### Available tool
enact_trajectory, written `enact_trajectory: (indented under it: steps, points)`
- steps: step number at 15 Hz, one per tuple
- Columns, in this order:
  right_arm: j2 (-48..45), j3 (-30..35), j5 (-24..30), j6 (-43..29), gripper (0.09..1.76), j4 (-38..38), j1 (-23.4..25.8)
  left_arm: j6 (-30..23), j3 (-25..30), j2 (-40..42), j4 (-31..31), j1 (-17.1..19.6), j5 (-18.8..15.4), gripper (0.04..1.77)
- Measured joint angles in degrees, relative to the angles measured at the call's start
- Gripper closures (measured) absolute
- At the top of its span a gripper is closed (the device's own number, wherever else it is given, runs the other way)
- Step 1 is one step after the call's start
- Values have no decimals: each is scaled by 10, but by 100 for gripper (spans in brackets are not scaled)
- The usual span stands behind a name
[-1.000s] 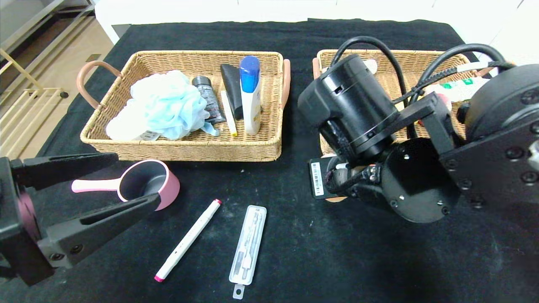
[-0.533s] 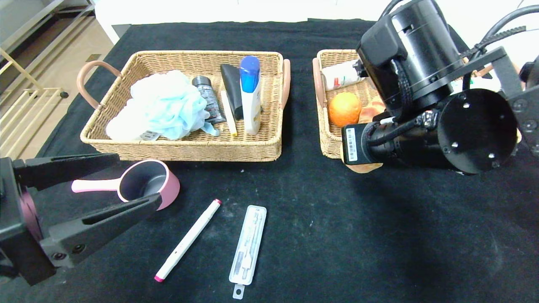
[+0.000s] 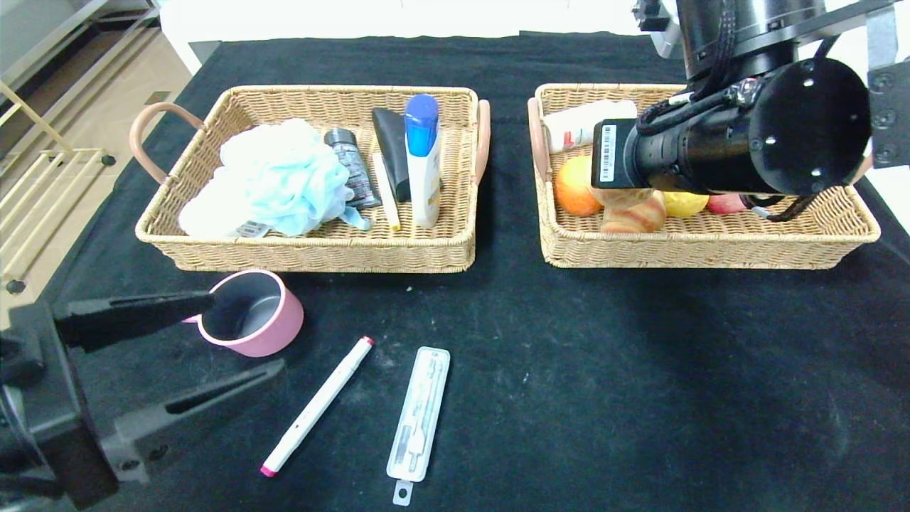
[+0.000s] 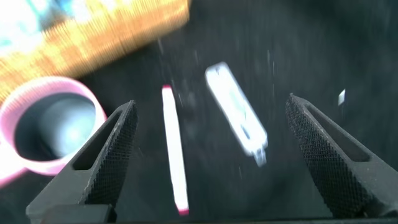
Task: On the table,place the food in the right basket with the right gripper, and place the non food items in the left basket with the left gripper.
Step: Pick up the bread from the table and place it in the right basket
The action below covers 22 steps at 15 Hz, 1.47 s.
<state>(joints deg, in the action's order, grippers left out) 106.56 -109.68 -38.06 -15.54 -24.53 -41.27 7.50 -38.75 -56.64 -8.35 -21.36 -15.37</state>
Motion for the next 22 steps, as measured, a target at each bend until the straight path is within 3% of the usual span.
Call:
enact_trajectory:
  steps: [3, 11, 15, 22]
  points:
    - [14, -2, 0, 45, 104, 69, 31, 1, -32, 0, 1, 0, 0, 9]
    - [55, -3, -1, 89, 104, 187, 97, 2, -37, 3, 1, 0, 0, 9]
    - [67, -3, 1, 96, 104, 195, 113, 2, -37, 3, 0, 0, 0, 9]
    - [69, -1, 1, 96, 51, 193, 113, 2, -37, 3, 0, 0, 0, 9]
